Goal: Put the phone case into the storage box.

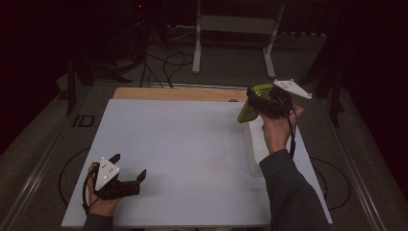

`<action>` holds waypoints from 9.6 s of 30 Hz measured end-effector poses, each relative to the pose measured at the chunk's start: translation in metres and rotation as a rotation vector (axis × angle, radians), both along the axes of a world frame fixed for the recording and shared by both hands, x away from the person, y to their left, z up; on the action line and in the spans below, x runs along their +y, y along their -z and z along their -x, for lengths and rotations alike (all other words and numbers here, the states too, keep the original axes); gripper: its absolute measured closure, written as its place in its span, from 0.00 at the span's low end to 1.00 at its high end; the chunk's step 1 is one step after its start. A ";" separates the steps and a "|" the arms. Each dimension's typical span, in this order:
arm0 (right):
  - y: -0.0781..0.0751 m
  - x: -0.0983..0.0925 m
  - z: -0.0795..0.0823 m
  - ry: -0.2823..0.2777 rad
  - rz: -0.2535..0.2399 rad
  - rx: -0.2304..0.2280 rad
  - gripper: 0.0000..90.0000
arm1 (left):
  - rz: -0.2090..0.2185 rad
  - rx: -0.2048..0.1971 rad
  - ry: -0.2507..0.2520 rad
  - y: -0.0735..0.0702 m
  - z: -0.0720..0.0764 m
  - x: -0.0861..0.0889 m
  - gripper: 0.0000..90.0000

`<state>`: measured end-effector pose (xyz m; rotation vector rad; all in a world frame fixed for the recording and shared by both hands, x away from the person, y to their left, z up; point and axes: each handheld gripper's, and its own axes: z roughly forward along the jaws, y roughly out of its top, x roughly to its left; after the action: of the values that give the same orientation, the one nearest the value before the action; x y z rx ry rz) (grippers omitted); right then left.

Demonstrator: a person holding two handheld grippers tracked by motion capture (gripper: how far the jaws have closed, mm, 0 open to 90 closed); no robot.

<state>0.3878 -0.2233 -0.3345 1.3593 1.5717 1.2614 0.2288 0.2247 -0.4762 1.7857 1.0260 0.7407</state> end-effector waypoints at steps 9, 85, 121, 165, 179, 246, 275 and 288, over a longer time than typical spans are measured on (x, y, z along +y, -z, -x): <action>0.004 -0.004 -0.010 0.042 0.024 0.012 0.19 | -0.004 0.002 -0.002 0.000 0.000 0.000 0.00; 0.036 -0.020 -0.079 0.222 0.108 0.149 0.19 | -0.015 0.014 0.015 0.003 -0.003 -0.003 0.00; 0.047 -0.018 -0.086 0.235 0.120 0.180 0.19 | -0.021 0.013 0.028 0.003 -0.004 -0.005 0.00; 0.075 -0.016 -0.101 0.260 0.154 0.265 0.18 | -0.018 0.007 0.030 0.002 -0.004 -0.005 0.00; 0.083 -0.012 -0.103 0.251 0.170 0.286 0.18 | -0.018 0.007 0.029 0.002 -0.004 -0.005 0.00; 0.087 -0.015 -0.101 0.188 0.100 0.275 0.08 | -0.016 0.007 0.028 0.002 -0.003 -0.006 0.00; 0.077 -0.021 -0.071 0.103 0.108 0.287 0.12 | -0.015 0.002 0.031 0.001 -0.002 -0.007 0.00; 0.071 -0.022 -0.055 0.050 0.105 0.280 0.13 | -0.015 0.002 0.031 0.001 -0.002 -0.007 0.00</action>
<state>0.4429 -0.2456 -0.4060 1.5478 1.7532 0.9765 0.2309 0.2178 -0.4769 1.8117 0.9938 0.7298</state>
